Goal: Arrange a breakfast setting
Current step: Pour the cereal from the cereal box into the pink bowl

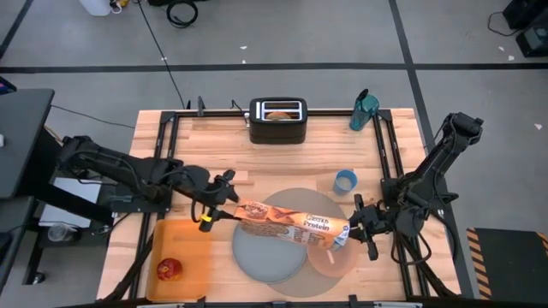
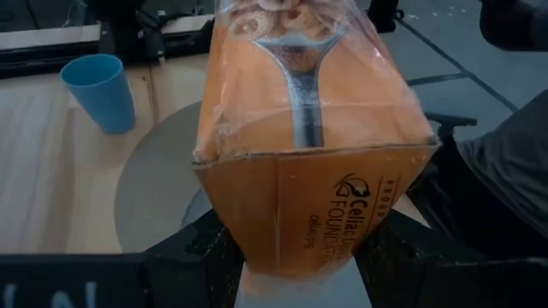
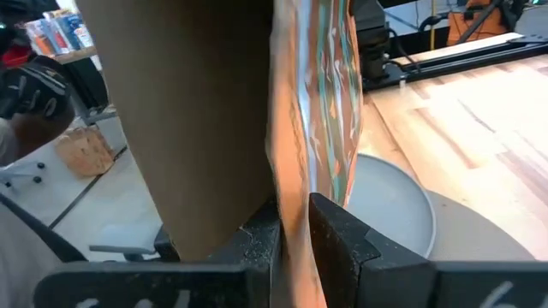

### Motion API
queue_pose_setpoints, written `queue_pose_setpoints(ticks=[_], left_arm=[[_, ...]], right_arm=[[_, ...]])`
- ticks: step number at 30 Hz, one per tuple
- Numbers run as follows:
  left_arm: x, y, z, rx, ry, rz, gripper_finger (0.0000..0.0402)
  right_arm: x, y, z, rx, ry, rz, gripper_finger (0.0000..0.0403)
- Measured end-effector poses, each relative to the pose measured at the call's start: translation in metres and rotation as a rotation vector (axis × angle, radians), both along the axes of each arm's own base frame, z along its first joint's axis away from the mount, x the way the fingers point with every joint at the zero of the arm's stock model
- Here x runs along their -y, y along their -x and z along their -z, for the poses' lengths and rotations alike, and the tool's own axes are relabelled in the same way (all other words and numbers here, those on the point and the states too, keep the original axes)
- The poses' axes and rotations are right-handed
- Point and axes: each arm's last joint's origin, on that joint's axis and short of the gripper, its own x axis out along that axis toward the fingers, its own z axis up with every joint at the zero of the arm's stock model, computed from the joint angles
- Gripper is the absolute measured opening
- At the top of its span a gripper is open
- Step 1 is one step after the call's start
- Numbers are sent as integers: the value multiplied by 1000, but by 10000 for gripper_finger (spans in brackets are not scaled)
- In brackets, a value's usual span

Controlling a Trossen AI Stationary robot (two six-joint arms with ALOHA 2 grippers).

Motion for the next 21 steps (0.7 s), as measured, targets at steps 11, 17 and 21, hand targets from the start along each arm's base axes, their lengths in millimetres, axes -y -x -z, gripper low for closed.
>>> queue_pose_setpoints(ticks=[11,17,21], left_arm=[[-4,-44,-15,-200,5,65,194],[-4,-60,-31,-190,-12,68,194],[-3,-60,-47,-188,-14,72,194]], right_arm=[[-4,7,4,-40,-30,-22,66],[-3,10,12,-98,-27,-2,66],[-5,12,11,-93,-35,-16,66]])
